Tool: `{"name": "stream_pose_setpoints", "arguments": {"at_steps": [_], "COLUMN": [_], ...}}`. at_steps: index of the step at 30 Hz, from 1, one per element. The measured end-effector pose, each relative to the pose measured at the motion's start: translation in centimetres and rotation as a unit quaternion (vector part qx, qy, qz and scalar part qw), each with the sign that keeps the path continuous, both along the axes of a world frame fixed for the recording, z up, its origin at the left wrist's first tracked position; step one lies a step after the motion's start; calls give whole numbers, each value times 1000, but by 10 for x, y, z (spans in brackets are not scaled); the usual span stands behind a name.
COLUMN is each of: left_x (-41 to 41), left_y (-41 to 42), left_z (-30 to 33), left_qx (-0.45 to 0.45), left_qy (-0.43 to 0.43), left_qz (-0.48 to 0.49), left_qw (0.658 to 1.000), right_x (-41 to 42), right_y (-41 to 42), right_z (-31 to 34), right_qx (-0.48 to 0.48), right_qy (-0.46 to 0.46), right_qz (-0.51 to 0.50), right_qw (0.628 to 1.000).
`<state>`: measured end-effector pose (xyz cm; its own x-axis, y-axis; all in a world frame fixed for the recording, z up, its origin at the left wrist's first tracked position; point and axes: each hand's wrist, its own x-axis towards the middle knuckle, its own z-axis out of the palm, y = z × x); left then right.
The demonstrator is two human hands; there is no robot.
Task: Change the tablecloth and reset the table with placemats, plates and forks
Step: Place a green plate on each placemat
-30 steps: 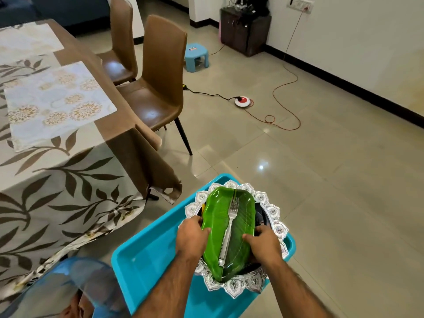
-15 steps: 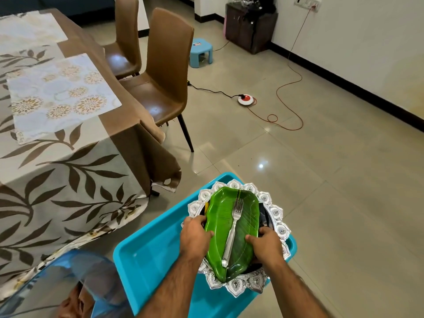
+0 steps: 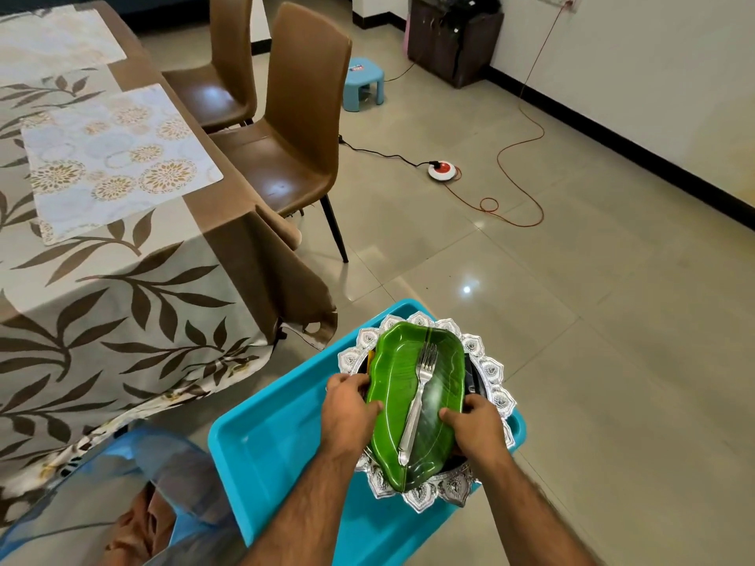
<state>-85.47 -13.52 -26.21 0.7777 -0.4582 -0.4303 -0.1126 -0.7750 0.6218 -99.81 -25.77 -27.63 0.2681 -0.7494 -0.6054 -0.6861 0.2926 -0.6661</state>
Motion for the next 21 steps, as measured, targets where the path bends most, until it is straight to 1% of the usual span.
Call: {"name": "stream_pose_setpoints", "arguments": {"at_steps": [3, 8, 12, 16, 18, 21], "left_x": [3, 20, 31, 37, 37, 37], "left_y": [6, 25, 49, 78, 91, 106], "left_z": [9, 31, 43, 40, 36, 36], "left_qx": [-22, -41, -74, -104, -117, -122], "left_qy": [30, 73, 132, 179, 183, 161], "left_qz": [18, 75, 87, 115, 144, 186], "left_qw": [999, 994, 985, 972, 965, 962], "right_x": [6, 31, 46, 57, 62, 72], "right_y": [0, 8, 22, 41, 52, 67], "right_z": [10, 33, 45, 48, 49, 44], "right_qx": [-9, -7, -2, -5, -10, -3], "right_qy": [-16, -41, -62, -63, -61, -74], "right_qz": [14, 54, 99, 134, 156, 183], "right_qw": [1000, 998, 993, 989, 986, 980]}}
